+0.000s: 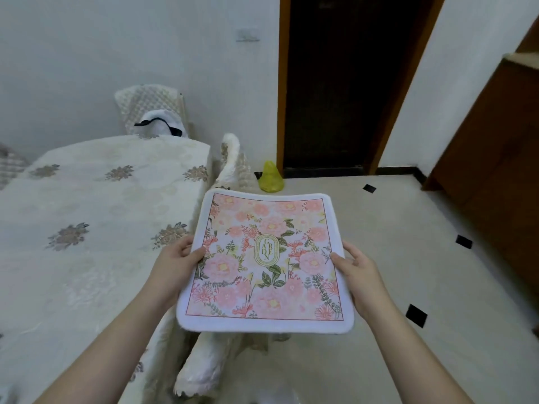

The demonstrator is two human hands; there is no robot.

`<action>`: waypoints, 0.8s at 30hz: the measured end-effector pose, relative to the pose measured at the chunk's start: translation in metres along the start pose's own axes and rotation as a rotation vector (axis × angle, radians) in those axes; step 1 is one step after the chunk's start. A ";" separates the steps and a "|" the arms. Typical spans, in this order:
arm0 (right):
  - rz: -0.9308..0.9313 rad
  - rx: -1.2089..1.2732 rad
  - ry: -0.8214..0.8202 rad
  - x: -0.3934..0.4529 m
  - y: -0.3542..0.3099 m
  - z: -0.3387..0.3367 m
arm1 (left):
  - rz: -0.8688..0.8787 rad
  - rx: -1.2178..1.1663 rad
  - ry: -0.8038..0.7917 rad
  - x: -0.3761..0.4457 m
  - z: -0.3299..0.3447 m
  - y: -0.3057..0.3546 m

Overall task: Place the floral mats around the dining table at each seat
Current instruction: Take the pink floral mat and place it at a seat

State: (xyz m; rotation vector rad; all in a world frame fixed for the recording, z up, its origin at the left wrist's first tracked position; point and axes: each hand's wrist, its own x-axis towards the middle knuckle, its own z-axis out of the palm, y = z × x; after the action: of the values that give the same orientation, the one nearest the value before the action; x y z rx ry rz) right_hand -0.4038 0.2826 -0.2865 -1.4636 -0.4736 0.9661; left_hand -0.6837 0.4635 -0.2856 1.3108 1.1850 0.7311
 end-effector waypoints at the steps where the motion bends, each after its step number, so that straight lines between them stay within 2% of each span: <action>1: 0.002 -0.009 -0.018 0.011 -0.001 0.004 | -0.007 -0.003 0.014 0.005 -0.002 -0.001; 15: 0.072 -0.097 -0.237 0.135 -0.021 0.078 | -0.047 -0.105 0.245 0.069 -0.038 -0.005; 24: 0.108 -0.152 -0.371 0.186 -0.027 0.120 | -0.100 -0.126 0.390 0.079 -0.057 -0.011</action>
State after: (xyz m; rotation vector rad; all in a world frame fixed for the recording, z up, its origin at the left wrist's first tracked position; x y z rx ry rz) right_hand -0.3863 0.5048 -0.3002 -1.4602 -0.7563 1.3211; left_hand -0.7162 0.5534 -0.3063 1.0232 1.4762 1.0005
